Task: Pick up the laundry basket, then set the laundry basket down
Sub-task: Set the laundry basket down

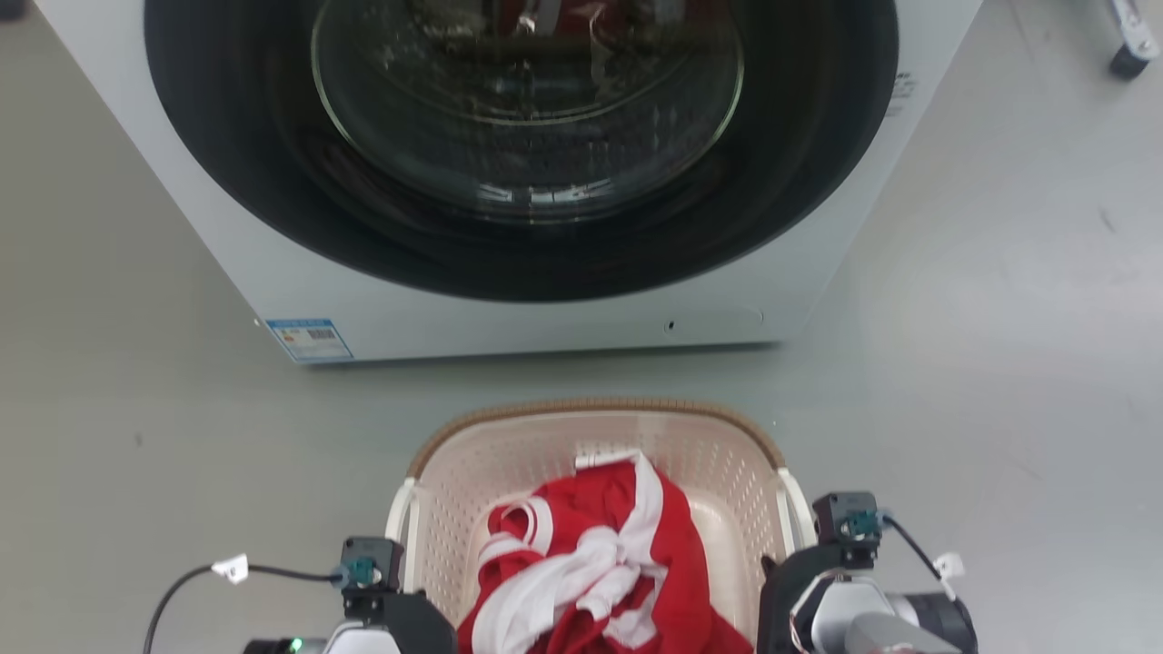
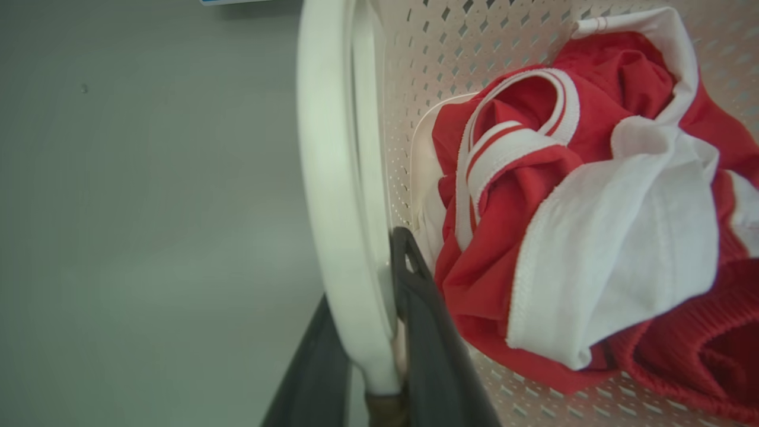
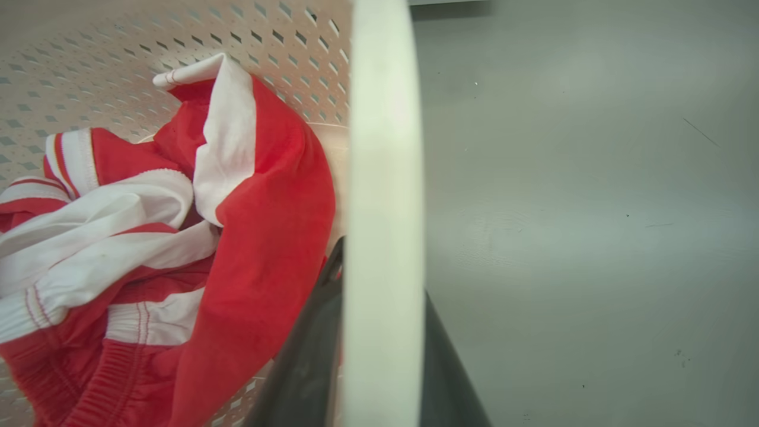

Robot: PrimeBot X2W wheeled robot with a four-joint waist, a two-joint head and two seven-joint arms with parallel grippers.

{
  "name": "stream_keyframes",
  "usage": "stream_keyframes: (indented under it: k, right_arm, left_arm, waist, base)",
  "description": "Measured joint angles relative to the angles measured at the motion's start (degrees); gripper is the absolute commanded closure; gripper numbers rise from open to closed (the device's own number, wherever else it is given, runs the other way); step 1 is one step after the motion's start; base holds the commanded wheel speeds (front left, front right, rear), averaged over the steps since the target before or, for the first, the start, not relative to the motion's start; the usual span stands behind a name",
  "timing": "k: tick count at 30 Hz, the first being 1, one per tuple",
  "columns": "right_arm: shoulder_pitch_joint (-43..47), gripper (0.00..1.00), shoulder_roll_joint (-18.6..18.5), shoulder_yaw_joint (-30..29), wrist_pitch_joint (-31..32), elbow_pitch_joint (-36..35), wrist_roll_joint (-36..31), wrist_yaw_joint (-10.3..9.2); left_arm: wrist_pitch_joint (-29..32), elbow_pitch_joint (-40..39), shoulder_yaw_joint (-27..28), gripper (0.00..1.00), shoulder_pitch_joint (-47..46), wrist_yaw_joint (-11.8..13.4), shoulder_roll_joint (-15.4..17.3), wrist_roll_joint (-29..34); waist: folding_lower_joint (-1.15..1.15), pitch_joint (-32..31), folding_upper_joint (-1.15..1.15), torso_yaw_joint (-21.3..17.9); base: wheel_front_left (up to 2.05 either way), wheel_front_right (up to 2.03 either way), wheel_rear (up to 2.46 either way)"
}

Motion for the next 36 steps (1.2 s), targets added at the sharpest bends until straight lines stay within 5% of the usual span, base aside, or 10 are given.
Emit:
stream_keyframes:
  k: [36]
  right_arm:
    - [-26.78, 1.00, -1.58, -2.71, -7.06, 2.68, -2.29, -1.04]
  left_arm:
    - [-4.03, -4.20, 2.54, 1.00, -24.49, 2.63, 0.68, 0.99]
  waist:
    - [0.00, 30.68, 0.01, 1.90]
  base:
    - [0.00, 0.00, 0.00]
